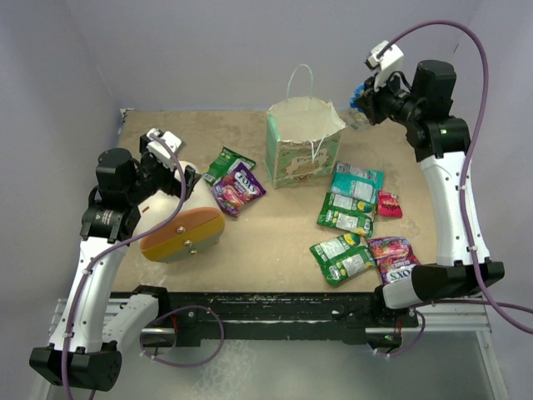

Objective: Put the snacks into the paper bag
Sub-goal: Place the snack in the paper bag.

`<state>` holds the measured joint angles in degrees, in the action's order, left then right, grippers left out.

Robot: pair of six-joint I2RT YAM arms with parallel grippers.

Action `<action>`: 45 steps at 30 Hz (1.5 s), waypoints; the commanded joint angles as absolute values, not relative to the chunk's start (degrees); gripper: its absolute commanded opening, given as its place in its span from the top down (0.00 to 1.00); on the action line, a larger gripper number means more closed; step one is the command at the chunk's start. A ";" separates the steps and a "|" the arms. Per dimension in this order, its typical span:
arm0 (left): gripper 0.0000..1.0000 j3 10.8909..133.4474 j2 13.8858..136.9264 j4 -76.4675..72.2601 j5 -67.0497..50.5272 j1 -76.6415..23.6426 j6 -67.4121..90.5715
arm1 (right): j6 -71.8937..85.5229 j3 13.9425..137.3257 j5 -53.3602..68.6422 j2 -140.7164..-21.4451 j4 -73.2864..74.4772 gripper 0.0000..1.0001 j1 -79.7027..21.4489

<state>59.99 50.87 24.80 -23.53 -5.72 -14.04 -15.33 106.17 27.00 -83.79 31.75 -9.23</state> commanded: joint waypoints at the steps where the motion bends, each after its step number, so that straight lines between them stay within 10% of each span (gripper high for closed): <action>1: 0.01 60.17 50.71 21.62 -22.82 -5.36 -12.98 | -10.42 107.91 32.54 -86.37 26.11 1.00 -12.07; 29: 0.01 59.47 49.80 21.65 -25.23 -4.22 -12.30 | 5.46 113.33 26.91 -111.05 27.79 0.99 -14.50; 45: 0.01 58.38 49.89 21.45 -25.04 -4.22 -13.55 | 1.13 115.57 26.63 -109.67 30.50 0.54 -14.59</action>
